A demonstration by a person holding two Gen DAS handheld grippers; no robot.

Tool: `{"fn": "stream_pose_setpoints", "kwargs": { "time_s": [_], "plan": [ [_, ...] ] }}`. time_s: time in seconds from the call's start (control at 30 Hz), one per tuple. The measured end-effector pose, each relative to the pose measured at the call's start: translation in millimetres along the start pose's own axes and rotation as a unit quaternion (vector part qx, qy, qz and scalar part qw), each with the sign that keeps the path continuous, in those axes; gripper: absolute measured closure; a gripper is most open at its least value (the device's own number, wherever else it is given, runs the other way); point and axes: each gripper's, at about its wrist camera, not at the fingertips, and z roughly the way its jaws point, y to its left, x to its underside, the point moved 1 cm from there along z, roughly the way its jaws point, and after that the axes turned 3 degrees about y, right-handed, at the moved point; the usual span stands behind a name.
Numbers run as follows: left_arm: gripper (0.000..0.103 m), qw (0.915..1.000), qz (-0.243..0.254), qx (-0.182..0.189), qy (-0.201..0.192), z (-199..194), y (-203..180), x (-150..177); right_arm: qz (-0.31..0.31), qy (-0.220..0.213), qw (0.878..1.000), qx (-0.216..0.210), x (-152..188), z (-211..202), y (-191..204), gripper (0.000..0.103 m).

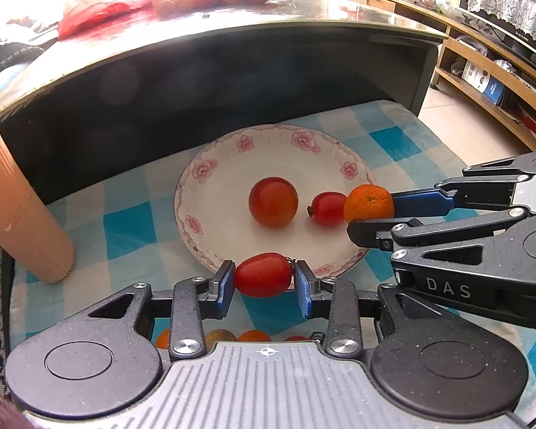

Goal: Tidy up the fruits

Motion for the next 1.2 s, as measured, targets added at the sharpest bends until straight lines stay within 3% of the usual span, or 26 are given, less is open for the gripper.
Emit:
{"fn": "stream_pose_setpoints", "kwargs": {
  "time_s": [0.87,1.2],
  "plan": [
    [0.059,0.9998,-0.005,-0.017,-0.001,14.2,4.6,-2.0,-0.002,0.005,1.0,0.002,-2.7,22.7,-4.9,0.054],
    [0.043,0.9996,-0.015,-0.023,-0.004,14.4,9.6,-3.1,0.005,0.004,1.0,0.001,-4.0,25.8,-8.2,0.053]
  ]
}}
